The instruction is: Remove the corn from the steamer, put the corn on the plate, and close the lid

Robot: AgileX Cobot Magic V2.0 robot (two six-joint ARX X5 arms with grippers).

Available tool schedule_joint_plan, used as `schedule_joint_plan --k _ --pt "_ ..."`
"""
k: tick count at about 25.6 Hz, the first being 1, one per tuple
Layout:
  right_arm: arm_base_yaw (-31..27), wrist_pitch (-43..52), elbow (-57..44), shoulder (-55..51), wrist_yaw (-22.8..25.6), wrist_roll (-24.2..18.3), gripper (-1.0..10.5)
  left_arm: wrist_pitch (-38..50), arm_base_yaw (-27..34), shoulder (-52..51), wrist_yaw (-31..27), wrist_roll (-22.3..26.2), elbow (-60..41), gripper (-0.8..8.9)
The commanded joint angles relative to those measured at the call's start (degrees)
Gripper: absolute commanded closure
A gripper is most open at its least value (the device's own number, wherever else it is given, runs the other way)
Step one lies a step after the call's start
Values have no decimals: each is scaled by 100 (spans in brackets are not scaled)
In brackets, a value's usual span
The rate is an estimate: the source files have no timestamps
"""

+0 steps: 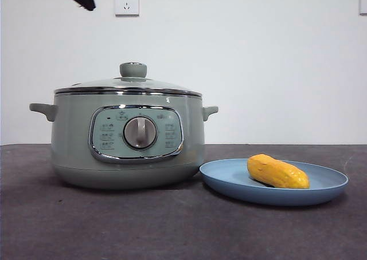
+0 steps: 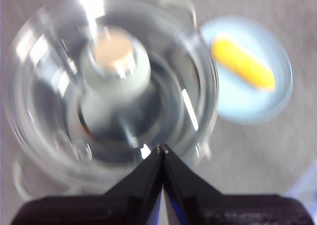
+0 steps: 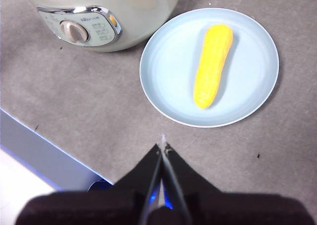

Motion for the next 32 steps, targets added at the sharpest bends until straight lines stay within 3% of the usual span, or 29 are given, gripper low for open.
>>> schedule_joint_plan --k 1,5,8,17,25,32 --pt "7 31 -50 -4 15 -4 946 708 -2 -48 -4 133 -17 817" --pt "7 31 -50 -4 15 -4 946 2345 90 -448 120 754 -17 817" --pt "7 31 -50 -4 15 -4 946 3226 400 -907 645 1128 -17 817" --pt "7 31 -50 -4 15 -4 946 3512 1718 -2129 774 1165 -466 818" --pt "7 31 -50 -4 15 -7 946 4793 2524 -3779 721 1158 -2820 817" --pt "7 31 -50 -4 15 -4 946 5158 2885 -5176 426 1008 -5064 817"
